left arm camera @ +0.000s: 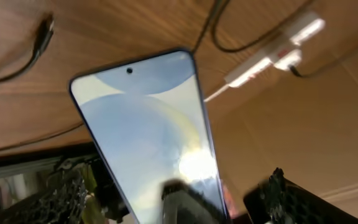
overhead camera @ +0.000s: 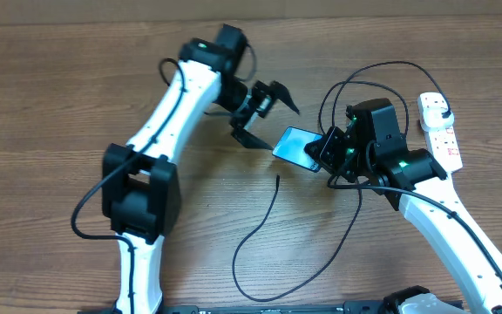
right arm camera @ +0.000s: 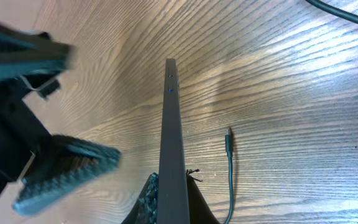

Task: Plug charger to phone and switch on socket
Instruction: 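Open the left gripper and pull it away, right gripper holding phone, then move the left gripper back to the phone and close it on its end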

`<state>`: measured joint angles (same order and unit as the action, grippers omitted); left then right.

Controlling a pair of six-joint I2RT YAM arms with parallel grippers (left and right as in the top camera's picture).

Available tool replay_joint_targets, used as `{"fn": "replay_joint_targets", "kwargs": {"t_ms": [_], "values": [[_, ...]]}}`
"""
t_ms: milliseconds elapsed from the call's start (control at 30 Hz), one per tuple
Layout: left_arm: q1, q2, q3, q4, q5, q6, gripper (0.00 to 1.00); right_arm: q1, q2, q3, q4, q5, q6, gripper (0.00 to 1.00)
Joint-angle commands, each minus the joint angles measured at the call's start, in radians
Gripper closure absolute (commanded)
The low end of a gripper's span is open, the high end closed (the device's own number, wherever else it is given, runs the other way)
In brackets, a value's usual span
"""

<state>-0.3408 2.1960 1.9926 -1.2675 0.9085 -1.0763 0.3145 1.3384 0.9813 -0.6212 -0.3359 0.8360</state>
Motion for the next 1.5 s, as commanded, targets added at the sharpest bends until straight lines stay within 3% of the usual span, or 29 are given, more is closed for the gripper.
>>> {"fn": "replay_joint_targets", "kwargs": {"t_ms": [0,133,400,700,1267,1467], "values": [[0.064,-0.001,0.027,-0.013,0.135,0.200,0.06,-0.024,-0.003,0.019,0.012,0.002,0.072,0.96],[0.121,-0.001,0.027,-0.027,0.193,0.270,0.07,-0.064,-0.003,0.019,0.011,-0.010,0.197,0.96],[0.166,-0.001,0.027,0.018,0.192,0.277,0.07,-0.093,-0.003,0.019,0.140,-0.079,0.482,0.96],[0.164,-0.001,0.027,0.167,0.149,0.129,0.06,-0.093,-0.003,0.019,0.196,-0.084,0.829,0.96],[0.043,-0.001,0.027,0.407,0.003,-0.209,0.04,-0.092,-0.003,0.019,0.370,-0.069,1.035,0.96],[0.032,-0.001,0.027,0.416,-0.025,-0.256,0.01,-0.092,-0.003,0.019,0.377,-0.069,1.104,0.96]]}}
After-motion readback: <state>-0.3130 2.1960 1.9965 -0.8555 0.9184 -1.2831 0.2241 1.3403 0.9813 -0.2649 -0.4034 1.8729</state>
